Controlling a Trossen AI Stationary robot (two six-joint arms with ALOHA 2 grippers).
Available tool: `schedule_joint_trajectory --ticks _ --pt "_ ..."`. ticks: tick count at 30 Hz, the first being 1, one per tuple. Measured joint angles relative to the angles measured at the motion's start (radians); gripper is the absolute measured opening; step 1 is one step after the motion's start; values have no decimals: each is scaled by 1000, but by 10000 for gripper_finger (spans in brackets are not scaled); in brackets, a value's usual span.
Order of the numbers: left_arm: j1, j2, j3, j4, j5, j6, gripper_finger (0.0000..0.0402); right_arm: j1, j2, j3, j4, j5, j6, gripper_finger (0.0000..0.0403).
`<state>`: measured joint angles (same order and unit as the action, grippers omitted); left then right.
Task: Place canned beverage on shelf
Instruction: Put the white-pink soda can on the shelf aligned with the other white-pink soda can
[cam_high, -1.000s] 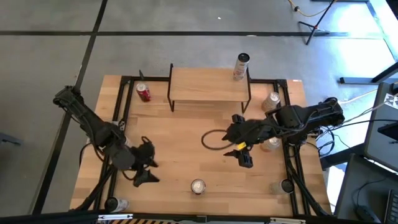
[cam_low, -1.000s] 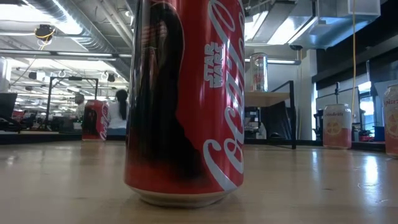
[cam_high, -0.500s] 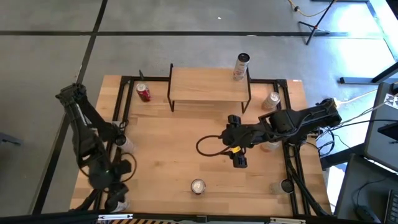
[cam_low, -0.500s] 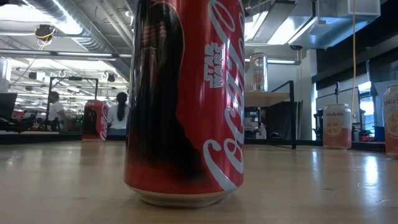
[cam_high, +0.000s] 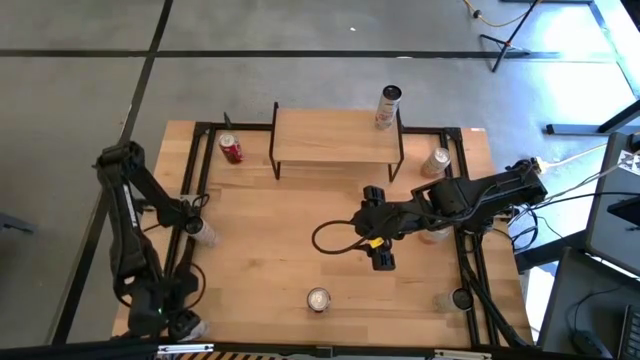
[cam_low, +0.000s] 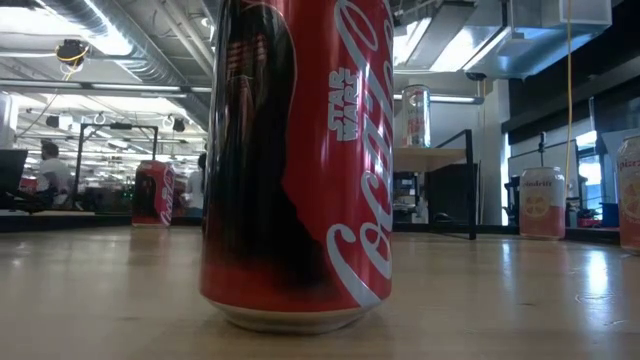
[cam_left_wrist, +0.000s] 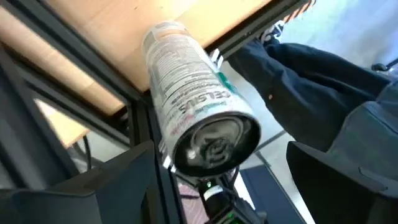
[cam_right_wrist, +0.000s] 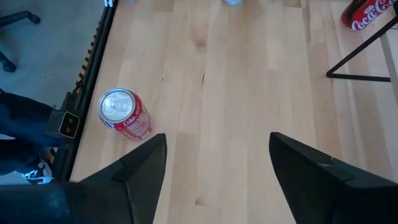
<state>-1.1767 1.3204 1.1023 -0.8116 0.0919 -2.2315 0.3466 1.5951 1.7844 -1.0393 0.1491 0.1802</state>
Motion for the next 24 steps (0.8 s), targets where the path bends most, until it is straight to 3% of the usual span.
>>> schedule_joint_trajectory --ticks 12,24 --pt "-10 115 1 7 37 62 354 0 0 0 0 1 1 269" --pt "-8 120 1 0 89 137 238 0 0 0 1 1 -1 269"
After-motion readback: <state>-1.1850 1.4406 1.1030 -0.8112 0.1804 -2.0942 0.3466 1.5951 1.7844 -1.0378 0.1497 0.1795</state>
